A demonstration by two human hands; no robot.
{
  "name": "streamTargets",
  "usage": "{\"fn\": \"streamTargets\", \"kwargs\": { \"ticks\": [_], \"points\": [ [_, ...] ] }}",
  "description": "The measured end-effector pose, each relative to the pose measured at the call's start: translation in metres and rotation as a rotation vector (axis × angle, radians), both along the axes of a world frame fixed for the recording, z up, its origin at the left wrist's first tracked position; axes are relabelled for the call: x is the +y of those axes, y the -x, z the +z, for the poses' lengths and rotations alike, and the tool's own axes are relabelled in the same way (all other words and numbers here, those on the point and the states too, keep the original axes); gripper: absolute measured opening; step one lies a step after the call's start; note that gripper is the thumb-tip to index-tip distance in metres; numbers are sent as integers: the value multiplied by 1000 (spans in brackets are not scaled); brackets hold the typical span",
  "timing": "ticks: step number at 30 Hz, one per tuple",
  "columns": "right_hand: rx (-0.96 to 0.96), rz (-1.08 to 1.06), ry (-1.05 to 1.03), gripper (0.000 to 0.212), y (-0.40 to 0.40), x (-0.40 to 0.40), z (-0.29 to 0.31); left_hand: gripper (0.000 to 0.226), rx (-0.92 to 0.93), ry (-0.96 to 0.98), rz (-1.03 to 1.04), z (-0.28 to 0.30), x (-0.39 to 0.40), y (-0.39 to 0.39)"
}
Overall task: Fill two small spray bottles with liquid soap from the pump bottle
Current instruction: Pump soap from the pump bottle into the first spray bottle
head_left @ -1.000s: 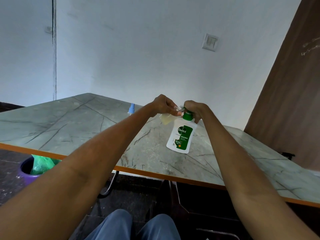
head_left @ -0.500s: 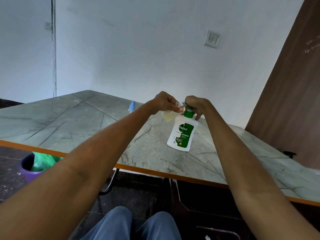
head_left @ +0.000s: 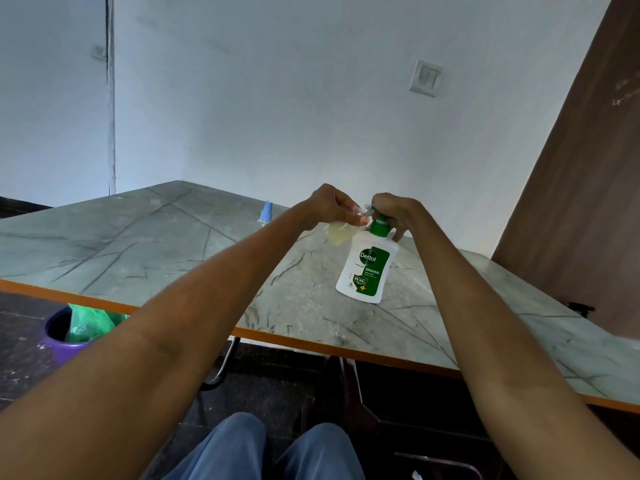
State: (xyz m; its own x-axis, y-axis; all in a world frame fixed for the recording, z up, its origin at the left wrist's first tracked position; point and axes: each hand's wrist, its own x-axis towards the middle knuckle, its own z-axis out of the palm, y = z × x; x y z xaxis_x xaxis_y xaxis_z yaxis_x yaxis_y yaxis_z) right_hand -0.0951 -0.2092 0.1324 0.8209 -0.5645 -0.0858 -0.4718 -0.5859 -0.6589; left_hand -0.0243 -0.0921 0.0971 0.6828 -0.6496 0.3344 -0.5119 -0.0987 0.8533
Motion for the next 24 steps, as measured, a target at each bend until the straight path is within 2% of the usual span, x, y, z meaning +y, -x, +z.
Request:
{"fn": "streamTargets", "kwargs": {
  "ticks": [15, 19, 24],
  "points": [
    [14, 0, 11, 23, 3, 2, -3, 38, -13, -13, -8, -2, 2, 0],
    [22, 8, 14, 22, 4, 4, 3, 28, -12, -13, -5, 1, 0, 0],
    [30, 15, 15, 20, 1, 1, 3, 34, -9, -15, -5, 1, -1, 0]
  ]
}}
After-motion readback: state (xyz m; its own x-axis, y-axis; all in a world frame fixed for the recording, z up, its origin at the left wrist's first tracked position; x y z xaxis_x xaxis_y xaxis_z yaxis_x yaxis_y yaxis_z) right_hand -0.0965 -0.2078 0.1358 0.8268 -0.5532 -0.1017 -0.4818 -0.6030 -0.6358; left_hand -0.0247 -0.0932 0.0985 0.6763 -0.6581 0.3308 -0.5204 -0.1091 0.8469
